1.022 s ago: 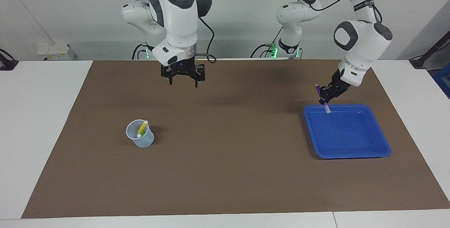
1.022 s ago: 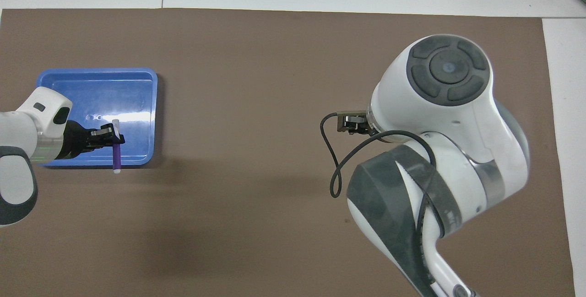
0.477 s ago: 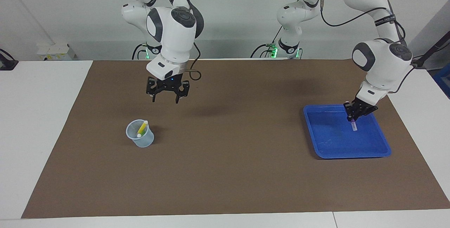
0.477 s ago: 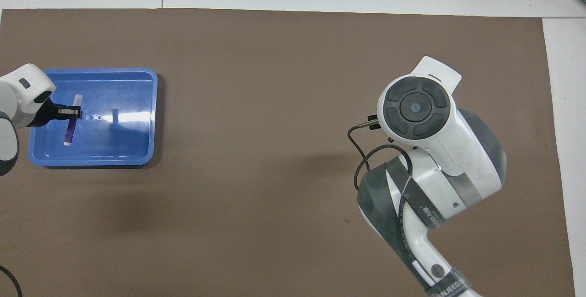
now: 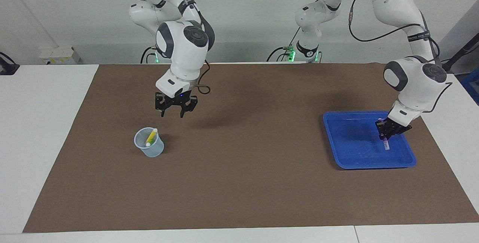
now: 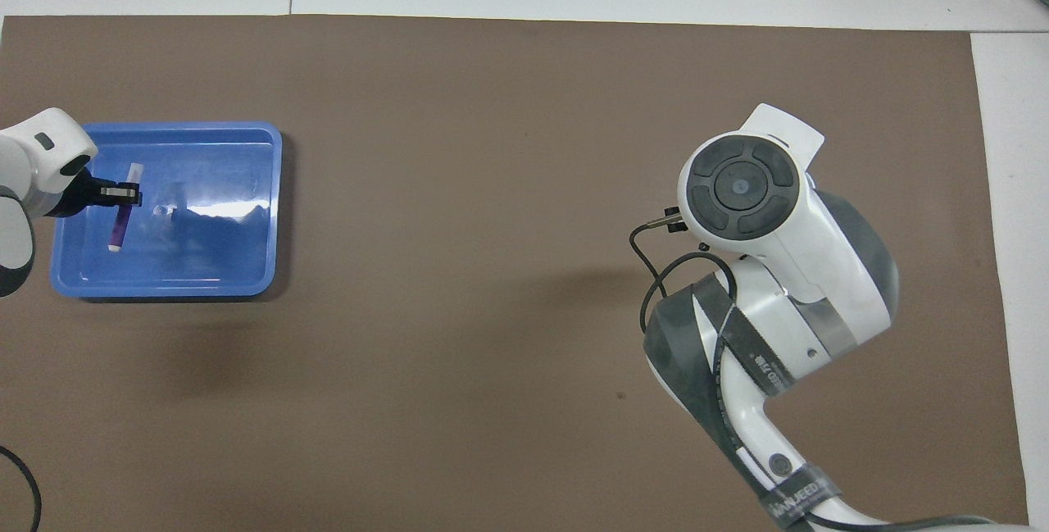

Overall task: Right arm passes pens to left for tray arrangement
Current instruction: 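Lower the purple pen into the blue tray and open the left gripper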

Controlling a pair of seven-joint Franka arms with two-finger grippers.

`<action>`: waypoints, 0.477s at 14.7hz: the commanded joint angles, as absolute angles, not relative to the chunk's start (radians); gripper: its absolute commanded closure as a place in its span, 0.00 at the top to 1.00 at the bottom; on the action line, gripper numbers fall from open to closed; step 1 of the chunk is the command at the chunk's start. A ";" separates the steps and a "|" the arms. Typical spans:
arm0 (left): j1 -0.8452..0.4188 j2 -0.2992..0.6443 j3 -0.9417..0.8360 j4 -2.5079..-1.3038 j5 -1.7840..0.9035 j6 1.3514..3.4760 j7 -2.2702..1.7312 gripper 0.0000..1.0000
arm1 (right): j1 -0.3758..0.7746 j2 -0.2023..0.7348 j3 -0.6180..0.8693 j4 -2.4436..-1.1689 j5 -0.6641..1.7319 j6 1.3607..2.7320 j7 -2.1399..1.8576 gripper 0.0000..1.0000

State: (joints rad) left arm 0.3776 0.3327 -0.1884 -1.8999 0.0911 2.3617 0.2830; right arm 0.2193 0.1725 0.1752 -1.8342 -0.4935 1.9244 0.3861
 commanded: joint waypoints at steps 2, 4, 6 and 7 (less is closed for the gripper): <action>0.390 0.351 -0.196 -1.885 0.110 2.431 0.314 0.00 | 0.186 0.170 0.184 -1.900 -0.577 1.994 0.307 0.70; 0.417 0.377 -0.196 -1.888 0.112 2.459 0.324 0.00 | 0.158 0.167 0.184 -1.920 -0.578 2.026 0.272 0.70; 0.422 0.383 -0.196 -1.888 0.115 2.482 0.334 0.00 | 0.132 0.166 0.184 -1.933 -0.580 2.045 0.220 0.70; 0.423 0.385 -0.196 -1.891 0.115 2.490 0.334 0.00 | 0.124 0.166 0.184 -1.936 -0.586 2.054 0.207 0.70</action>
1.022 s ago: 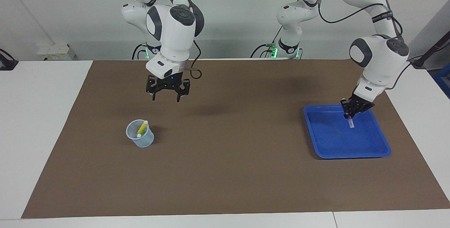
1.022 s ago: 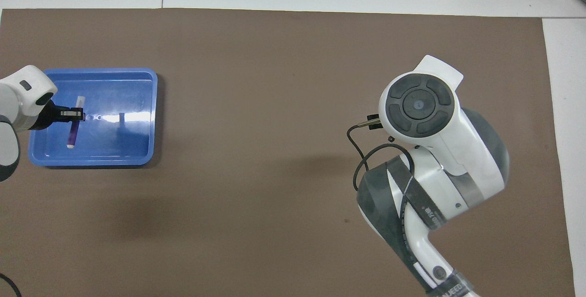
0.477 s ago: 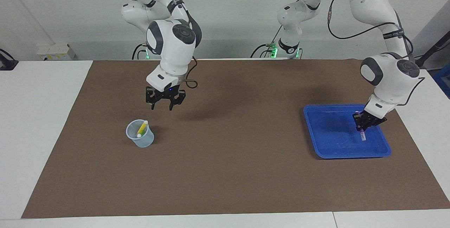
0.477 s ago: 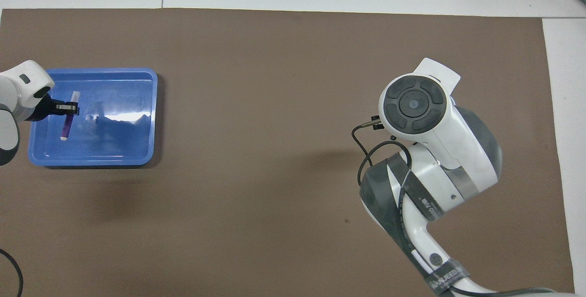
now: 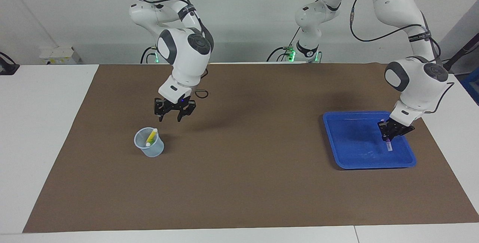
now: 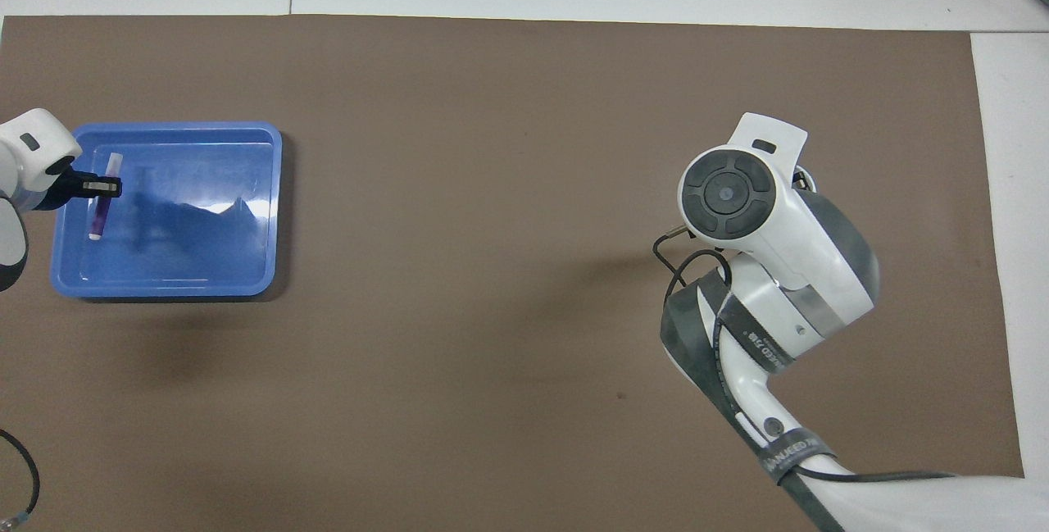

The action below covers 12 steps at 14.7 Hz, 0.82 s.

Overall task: Right arm passes pens to left for tray arrangement
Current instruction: 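Lower the purple pen into the blue tray and open the left gripper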

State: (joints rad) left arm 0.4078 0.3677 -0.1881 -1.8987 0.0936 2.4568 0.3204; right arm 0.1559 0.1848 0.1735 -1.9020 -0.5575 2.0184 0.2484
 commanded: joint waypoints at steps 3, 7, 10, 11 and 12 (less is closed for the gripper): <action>0.423 0.388 -0.195 -1.891 0.115 2.493 0.334 0.00 | 0.106 0.170 0.184 -1.956 -0.615 2.089 0.199 0.69; 0.426 0.402 -0.195 -1.899 0.115 2.523 0.334 0.00 | 0.097 0.173 0.184 -1.973 -0.615 2.108 0.190 0.61; 0.428 0.403 -0.195 -1.913 0.115 2.529 0.339 0.00 | 0.074 0.173 0.184 -1.986 -0.615 2.129 0.170 0.52; 0.433 0.406 -0.193 -1.920 0.115 2.545 0.342 0.00 | 0.074 0.173 0.184 -1.987 -0.615 2.131 0.157 0.51; 0.437 0.408 -0.193 -1.922 0.115 2.560 0.344 0.00 | 0.072 0.173 0.184 -1.987 -0.615 2.131 0.155 0.50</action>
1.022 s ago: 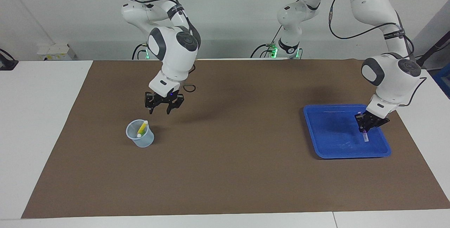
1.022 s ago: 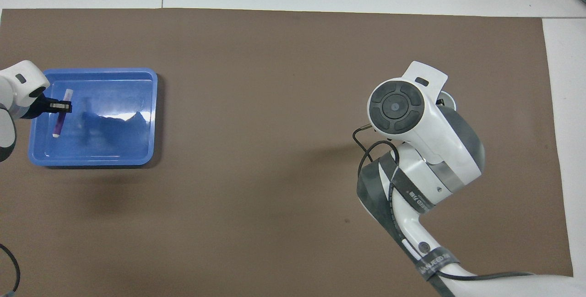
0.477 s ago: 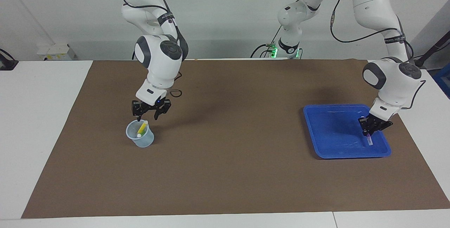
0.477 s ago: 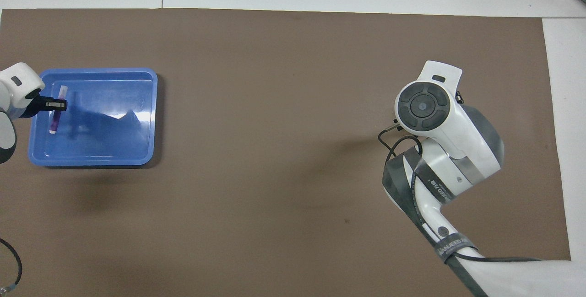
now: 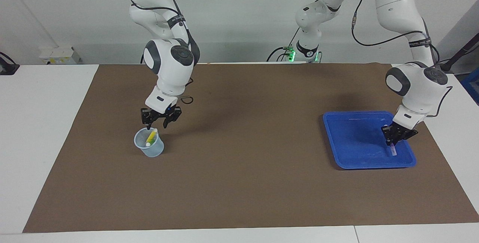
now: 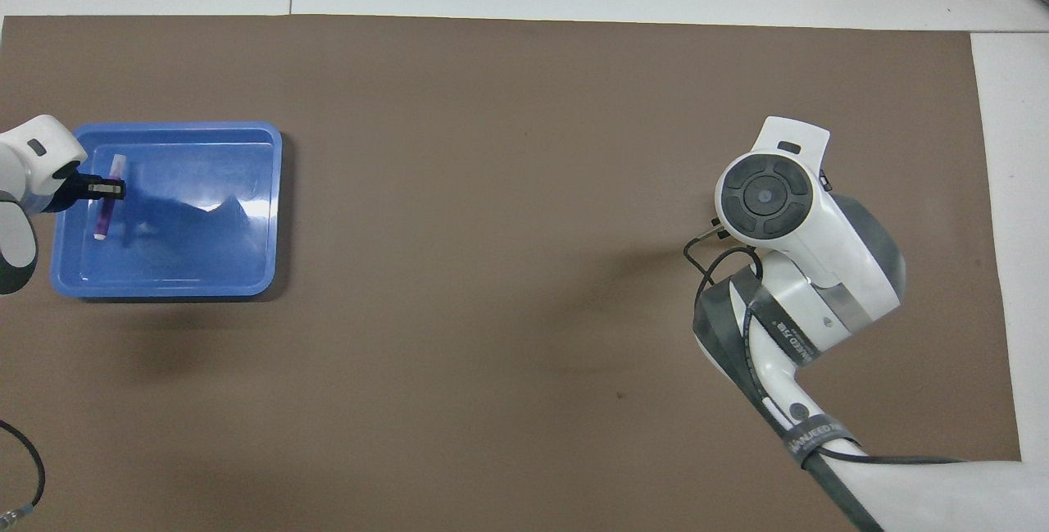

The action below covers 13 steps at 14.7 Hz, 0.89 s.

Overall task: Right arm passes pens to left for tray arrangement
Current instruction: 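Lower the purple pen into the blue tray and open the left gripper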

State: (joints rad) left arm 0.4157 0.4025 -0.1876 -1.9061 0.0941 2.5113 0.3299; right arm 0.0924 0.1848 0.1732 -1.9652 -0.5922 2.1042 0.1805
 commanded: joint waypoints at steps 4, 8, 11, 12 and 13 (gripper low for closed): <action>0.439 0.410 -0.193 -1.922 0.115 2.565 0.359 0.00 | 0.064 0.173 0.186 -1.988 -0.615 2.152 0.147 0.49; 0.440 0.413 -0.193 -1.933 0.115 2.568 0.359 0.00 | 0.058 0.175 0.186 -1.988 -0.615 2.161 0.126 0.46; 0.440 0.411 -0.192 -1.954 0.115 2.595 0.374 0.00 | 0.058 0.175 0.186 -1.990 -0.615 2.174 0.124 0.45; 0.446 0.410 -0.193 -1.962 0.115 2.602 0.374 0.00 | 0.057 0.176 0.186 -1.990 -0.615 2.175 0.124 0.44; 0.451 0.410 -0.193 -1.962 0.115 2.602 0.376 0.00 | 0.057 0.176 0.186 -1.988 -0.615 2.177 0.124 0.43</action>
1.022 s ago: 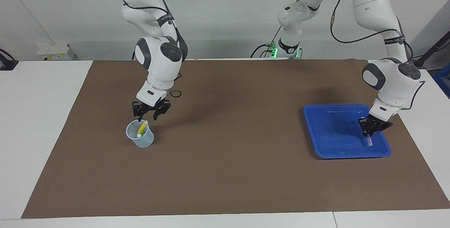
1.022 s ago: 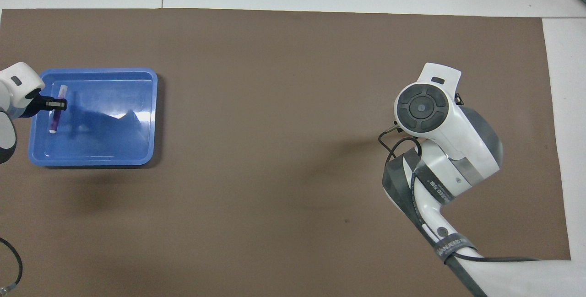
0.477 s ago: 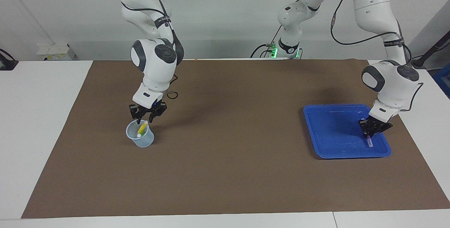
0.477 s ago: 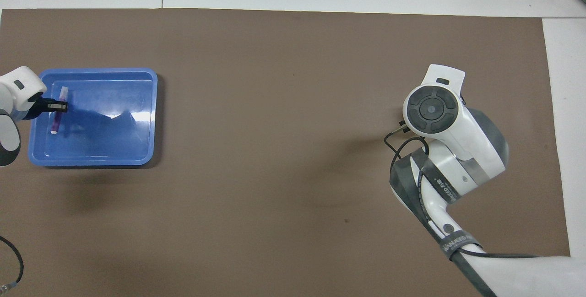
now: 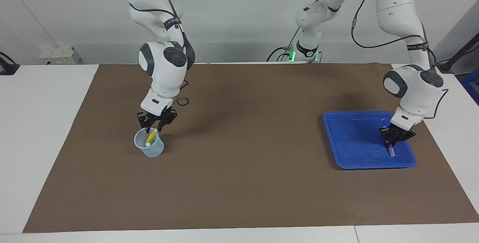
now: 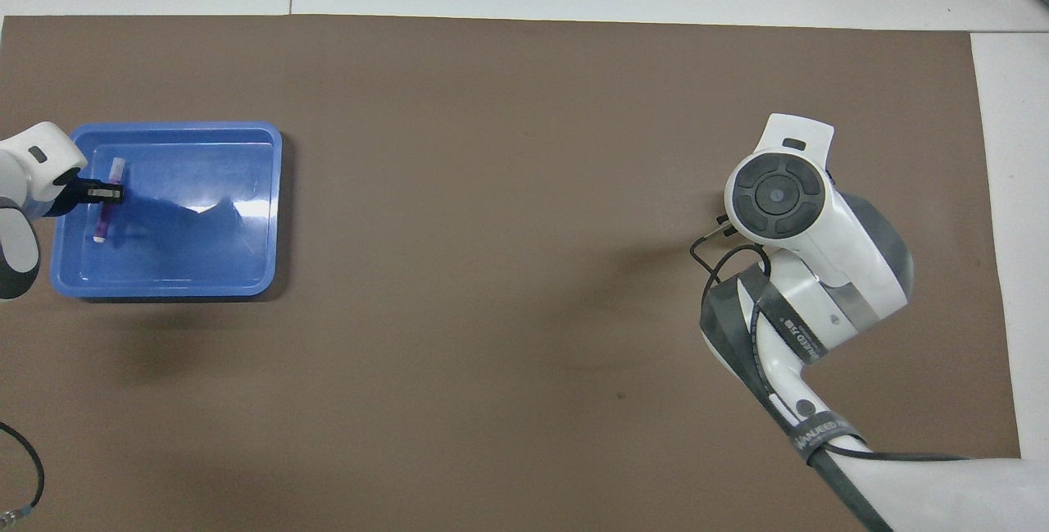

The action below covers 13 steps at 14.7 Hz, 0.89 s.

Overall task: Right arm passes pens to left for tray arrangement
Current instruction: 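Lower the purple pen into the blue tray and open the left gripper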

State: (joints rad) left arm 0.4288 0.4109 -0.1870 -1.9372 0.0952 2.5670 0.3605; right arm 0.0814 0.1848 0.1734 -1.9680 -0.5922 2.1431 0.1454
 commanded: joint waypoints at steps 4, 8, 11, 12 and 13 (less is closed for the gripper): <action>0.453 0.408 -0.193 -1.957 0.114 2.588 0.371 0.57 | 0.052 0.192 0.186 -1.990 -0.615 2.186 0.124 0.41; 0.453 0.408 -0.193 -1.950 0.112 2.585 0.367 0.82 | 0.052 0.192 0.186 -1.988 -0.615 2.189 0.124 0.36; 0.448 0.410 -0.195 -1.947 0.107 2.579 0.365 0.96 | 0.054 0.192 0.186 -1.988 -0.615 2.187 0.123 0.25; 0.446 0.408 -0.195 -1.938 0.104 2.560 0.365 0.98 | 0.055 0.192 0.186 -1.988 -0.615 2.189 0.123 0.18; 0.442 0.410 -0.196 -1.922 0.103 2.522 0.364 0.98 | 0.057 0.192 0.186 -1.988 -0.615 2.187 0.123 0.12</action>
State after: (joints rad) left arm 0.4397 0.4109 -0.1919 -1.9395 0.0952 2.5668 0.3626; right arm 0.0722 0.1946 0.1746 -1.9756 -0.5928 2.1649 0.1438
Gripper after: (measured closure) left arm 0.040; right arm 0.784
